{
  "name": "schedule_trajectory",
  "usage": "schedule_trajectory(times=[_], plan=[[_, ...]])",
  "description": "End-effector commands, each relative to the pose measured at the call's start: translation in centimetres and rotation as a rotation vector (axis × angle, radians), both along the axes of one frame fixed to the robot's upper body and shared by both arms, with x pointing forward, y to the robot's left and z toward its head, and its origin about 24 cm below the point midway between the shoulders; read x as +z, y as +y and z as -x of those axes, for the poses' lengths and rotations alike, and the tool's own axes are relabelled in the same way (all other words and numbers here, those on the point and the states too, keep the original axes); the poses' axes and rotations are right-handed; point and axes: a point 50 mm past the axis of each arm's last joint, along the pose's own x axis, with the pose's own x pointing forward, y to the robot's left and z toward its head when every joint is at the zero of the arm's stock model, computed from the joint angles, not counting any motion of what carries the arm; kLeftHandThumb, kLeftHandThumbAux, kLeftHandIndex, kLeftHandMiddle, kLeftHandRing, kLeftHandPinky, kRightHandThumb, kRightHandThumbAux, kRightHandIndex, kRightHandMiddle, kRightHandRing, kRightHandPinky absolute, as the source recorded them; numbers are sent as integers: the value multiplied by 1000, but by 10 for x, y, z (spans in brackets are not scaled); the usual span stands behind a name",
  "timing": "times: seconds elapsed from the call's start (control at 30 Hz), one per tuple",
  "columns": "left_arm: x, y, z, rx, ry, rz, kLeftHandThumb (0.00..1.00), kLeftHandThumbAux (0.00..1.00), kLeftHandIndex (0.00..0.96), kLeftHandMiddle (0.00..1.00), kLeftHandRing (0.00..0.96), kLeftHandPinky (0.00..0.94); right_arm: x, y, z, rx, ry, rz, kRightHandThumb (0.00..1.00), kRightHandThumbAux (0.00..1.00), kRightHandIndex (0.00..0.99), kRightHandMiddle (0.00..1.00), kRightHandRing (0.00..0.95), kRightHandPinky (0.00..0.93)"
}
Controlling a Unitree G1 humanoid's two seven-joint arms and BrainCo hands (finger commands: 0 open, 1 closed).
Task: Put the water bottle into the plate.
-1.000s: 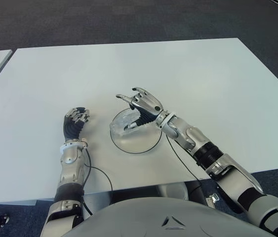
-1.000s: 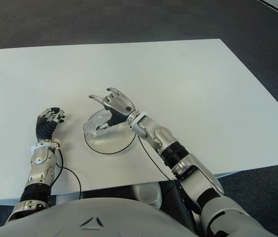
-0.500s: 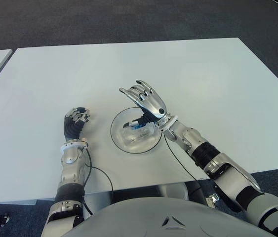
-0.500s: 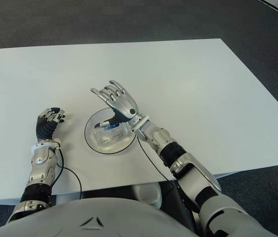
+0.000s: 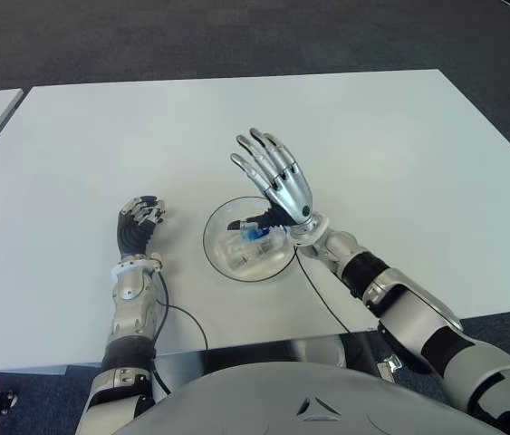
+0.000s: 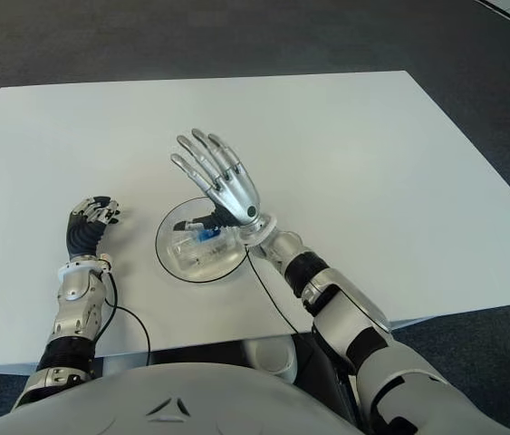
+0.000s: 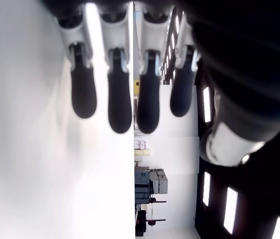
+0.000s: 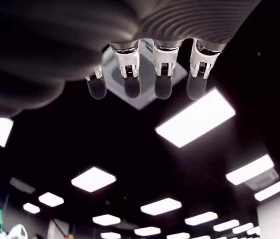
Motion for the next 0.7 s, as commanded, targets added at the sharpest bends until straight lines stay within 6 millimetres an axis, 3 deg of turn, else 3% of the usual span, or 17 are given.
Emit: schedule_trajectory(times=[0.03,0.27,0.5,0.7], plan=[[-48,-13,40,21,291,112,833,681,409,473,501,489,20,1,-3,47,-148,-185,11,406,0,0,0,0],[-48,-14,41,15,293,101,831,682,402,475,498,486,22,-12,-4,-67,-118,-335,4,478,0,0,0,0],[-48,-14,40,11,299,100,831,682,403,475,500,485,20,-18,-1,34,60,-626,14,543,0,0,0,0],[-49,-15,41,10,296,108,831,682,405,475,498,484,9,-32,-2,-17,201,-806,82,601,0,0,0,0]])
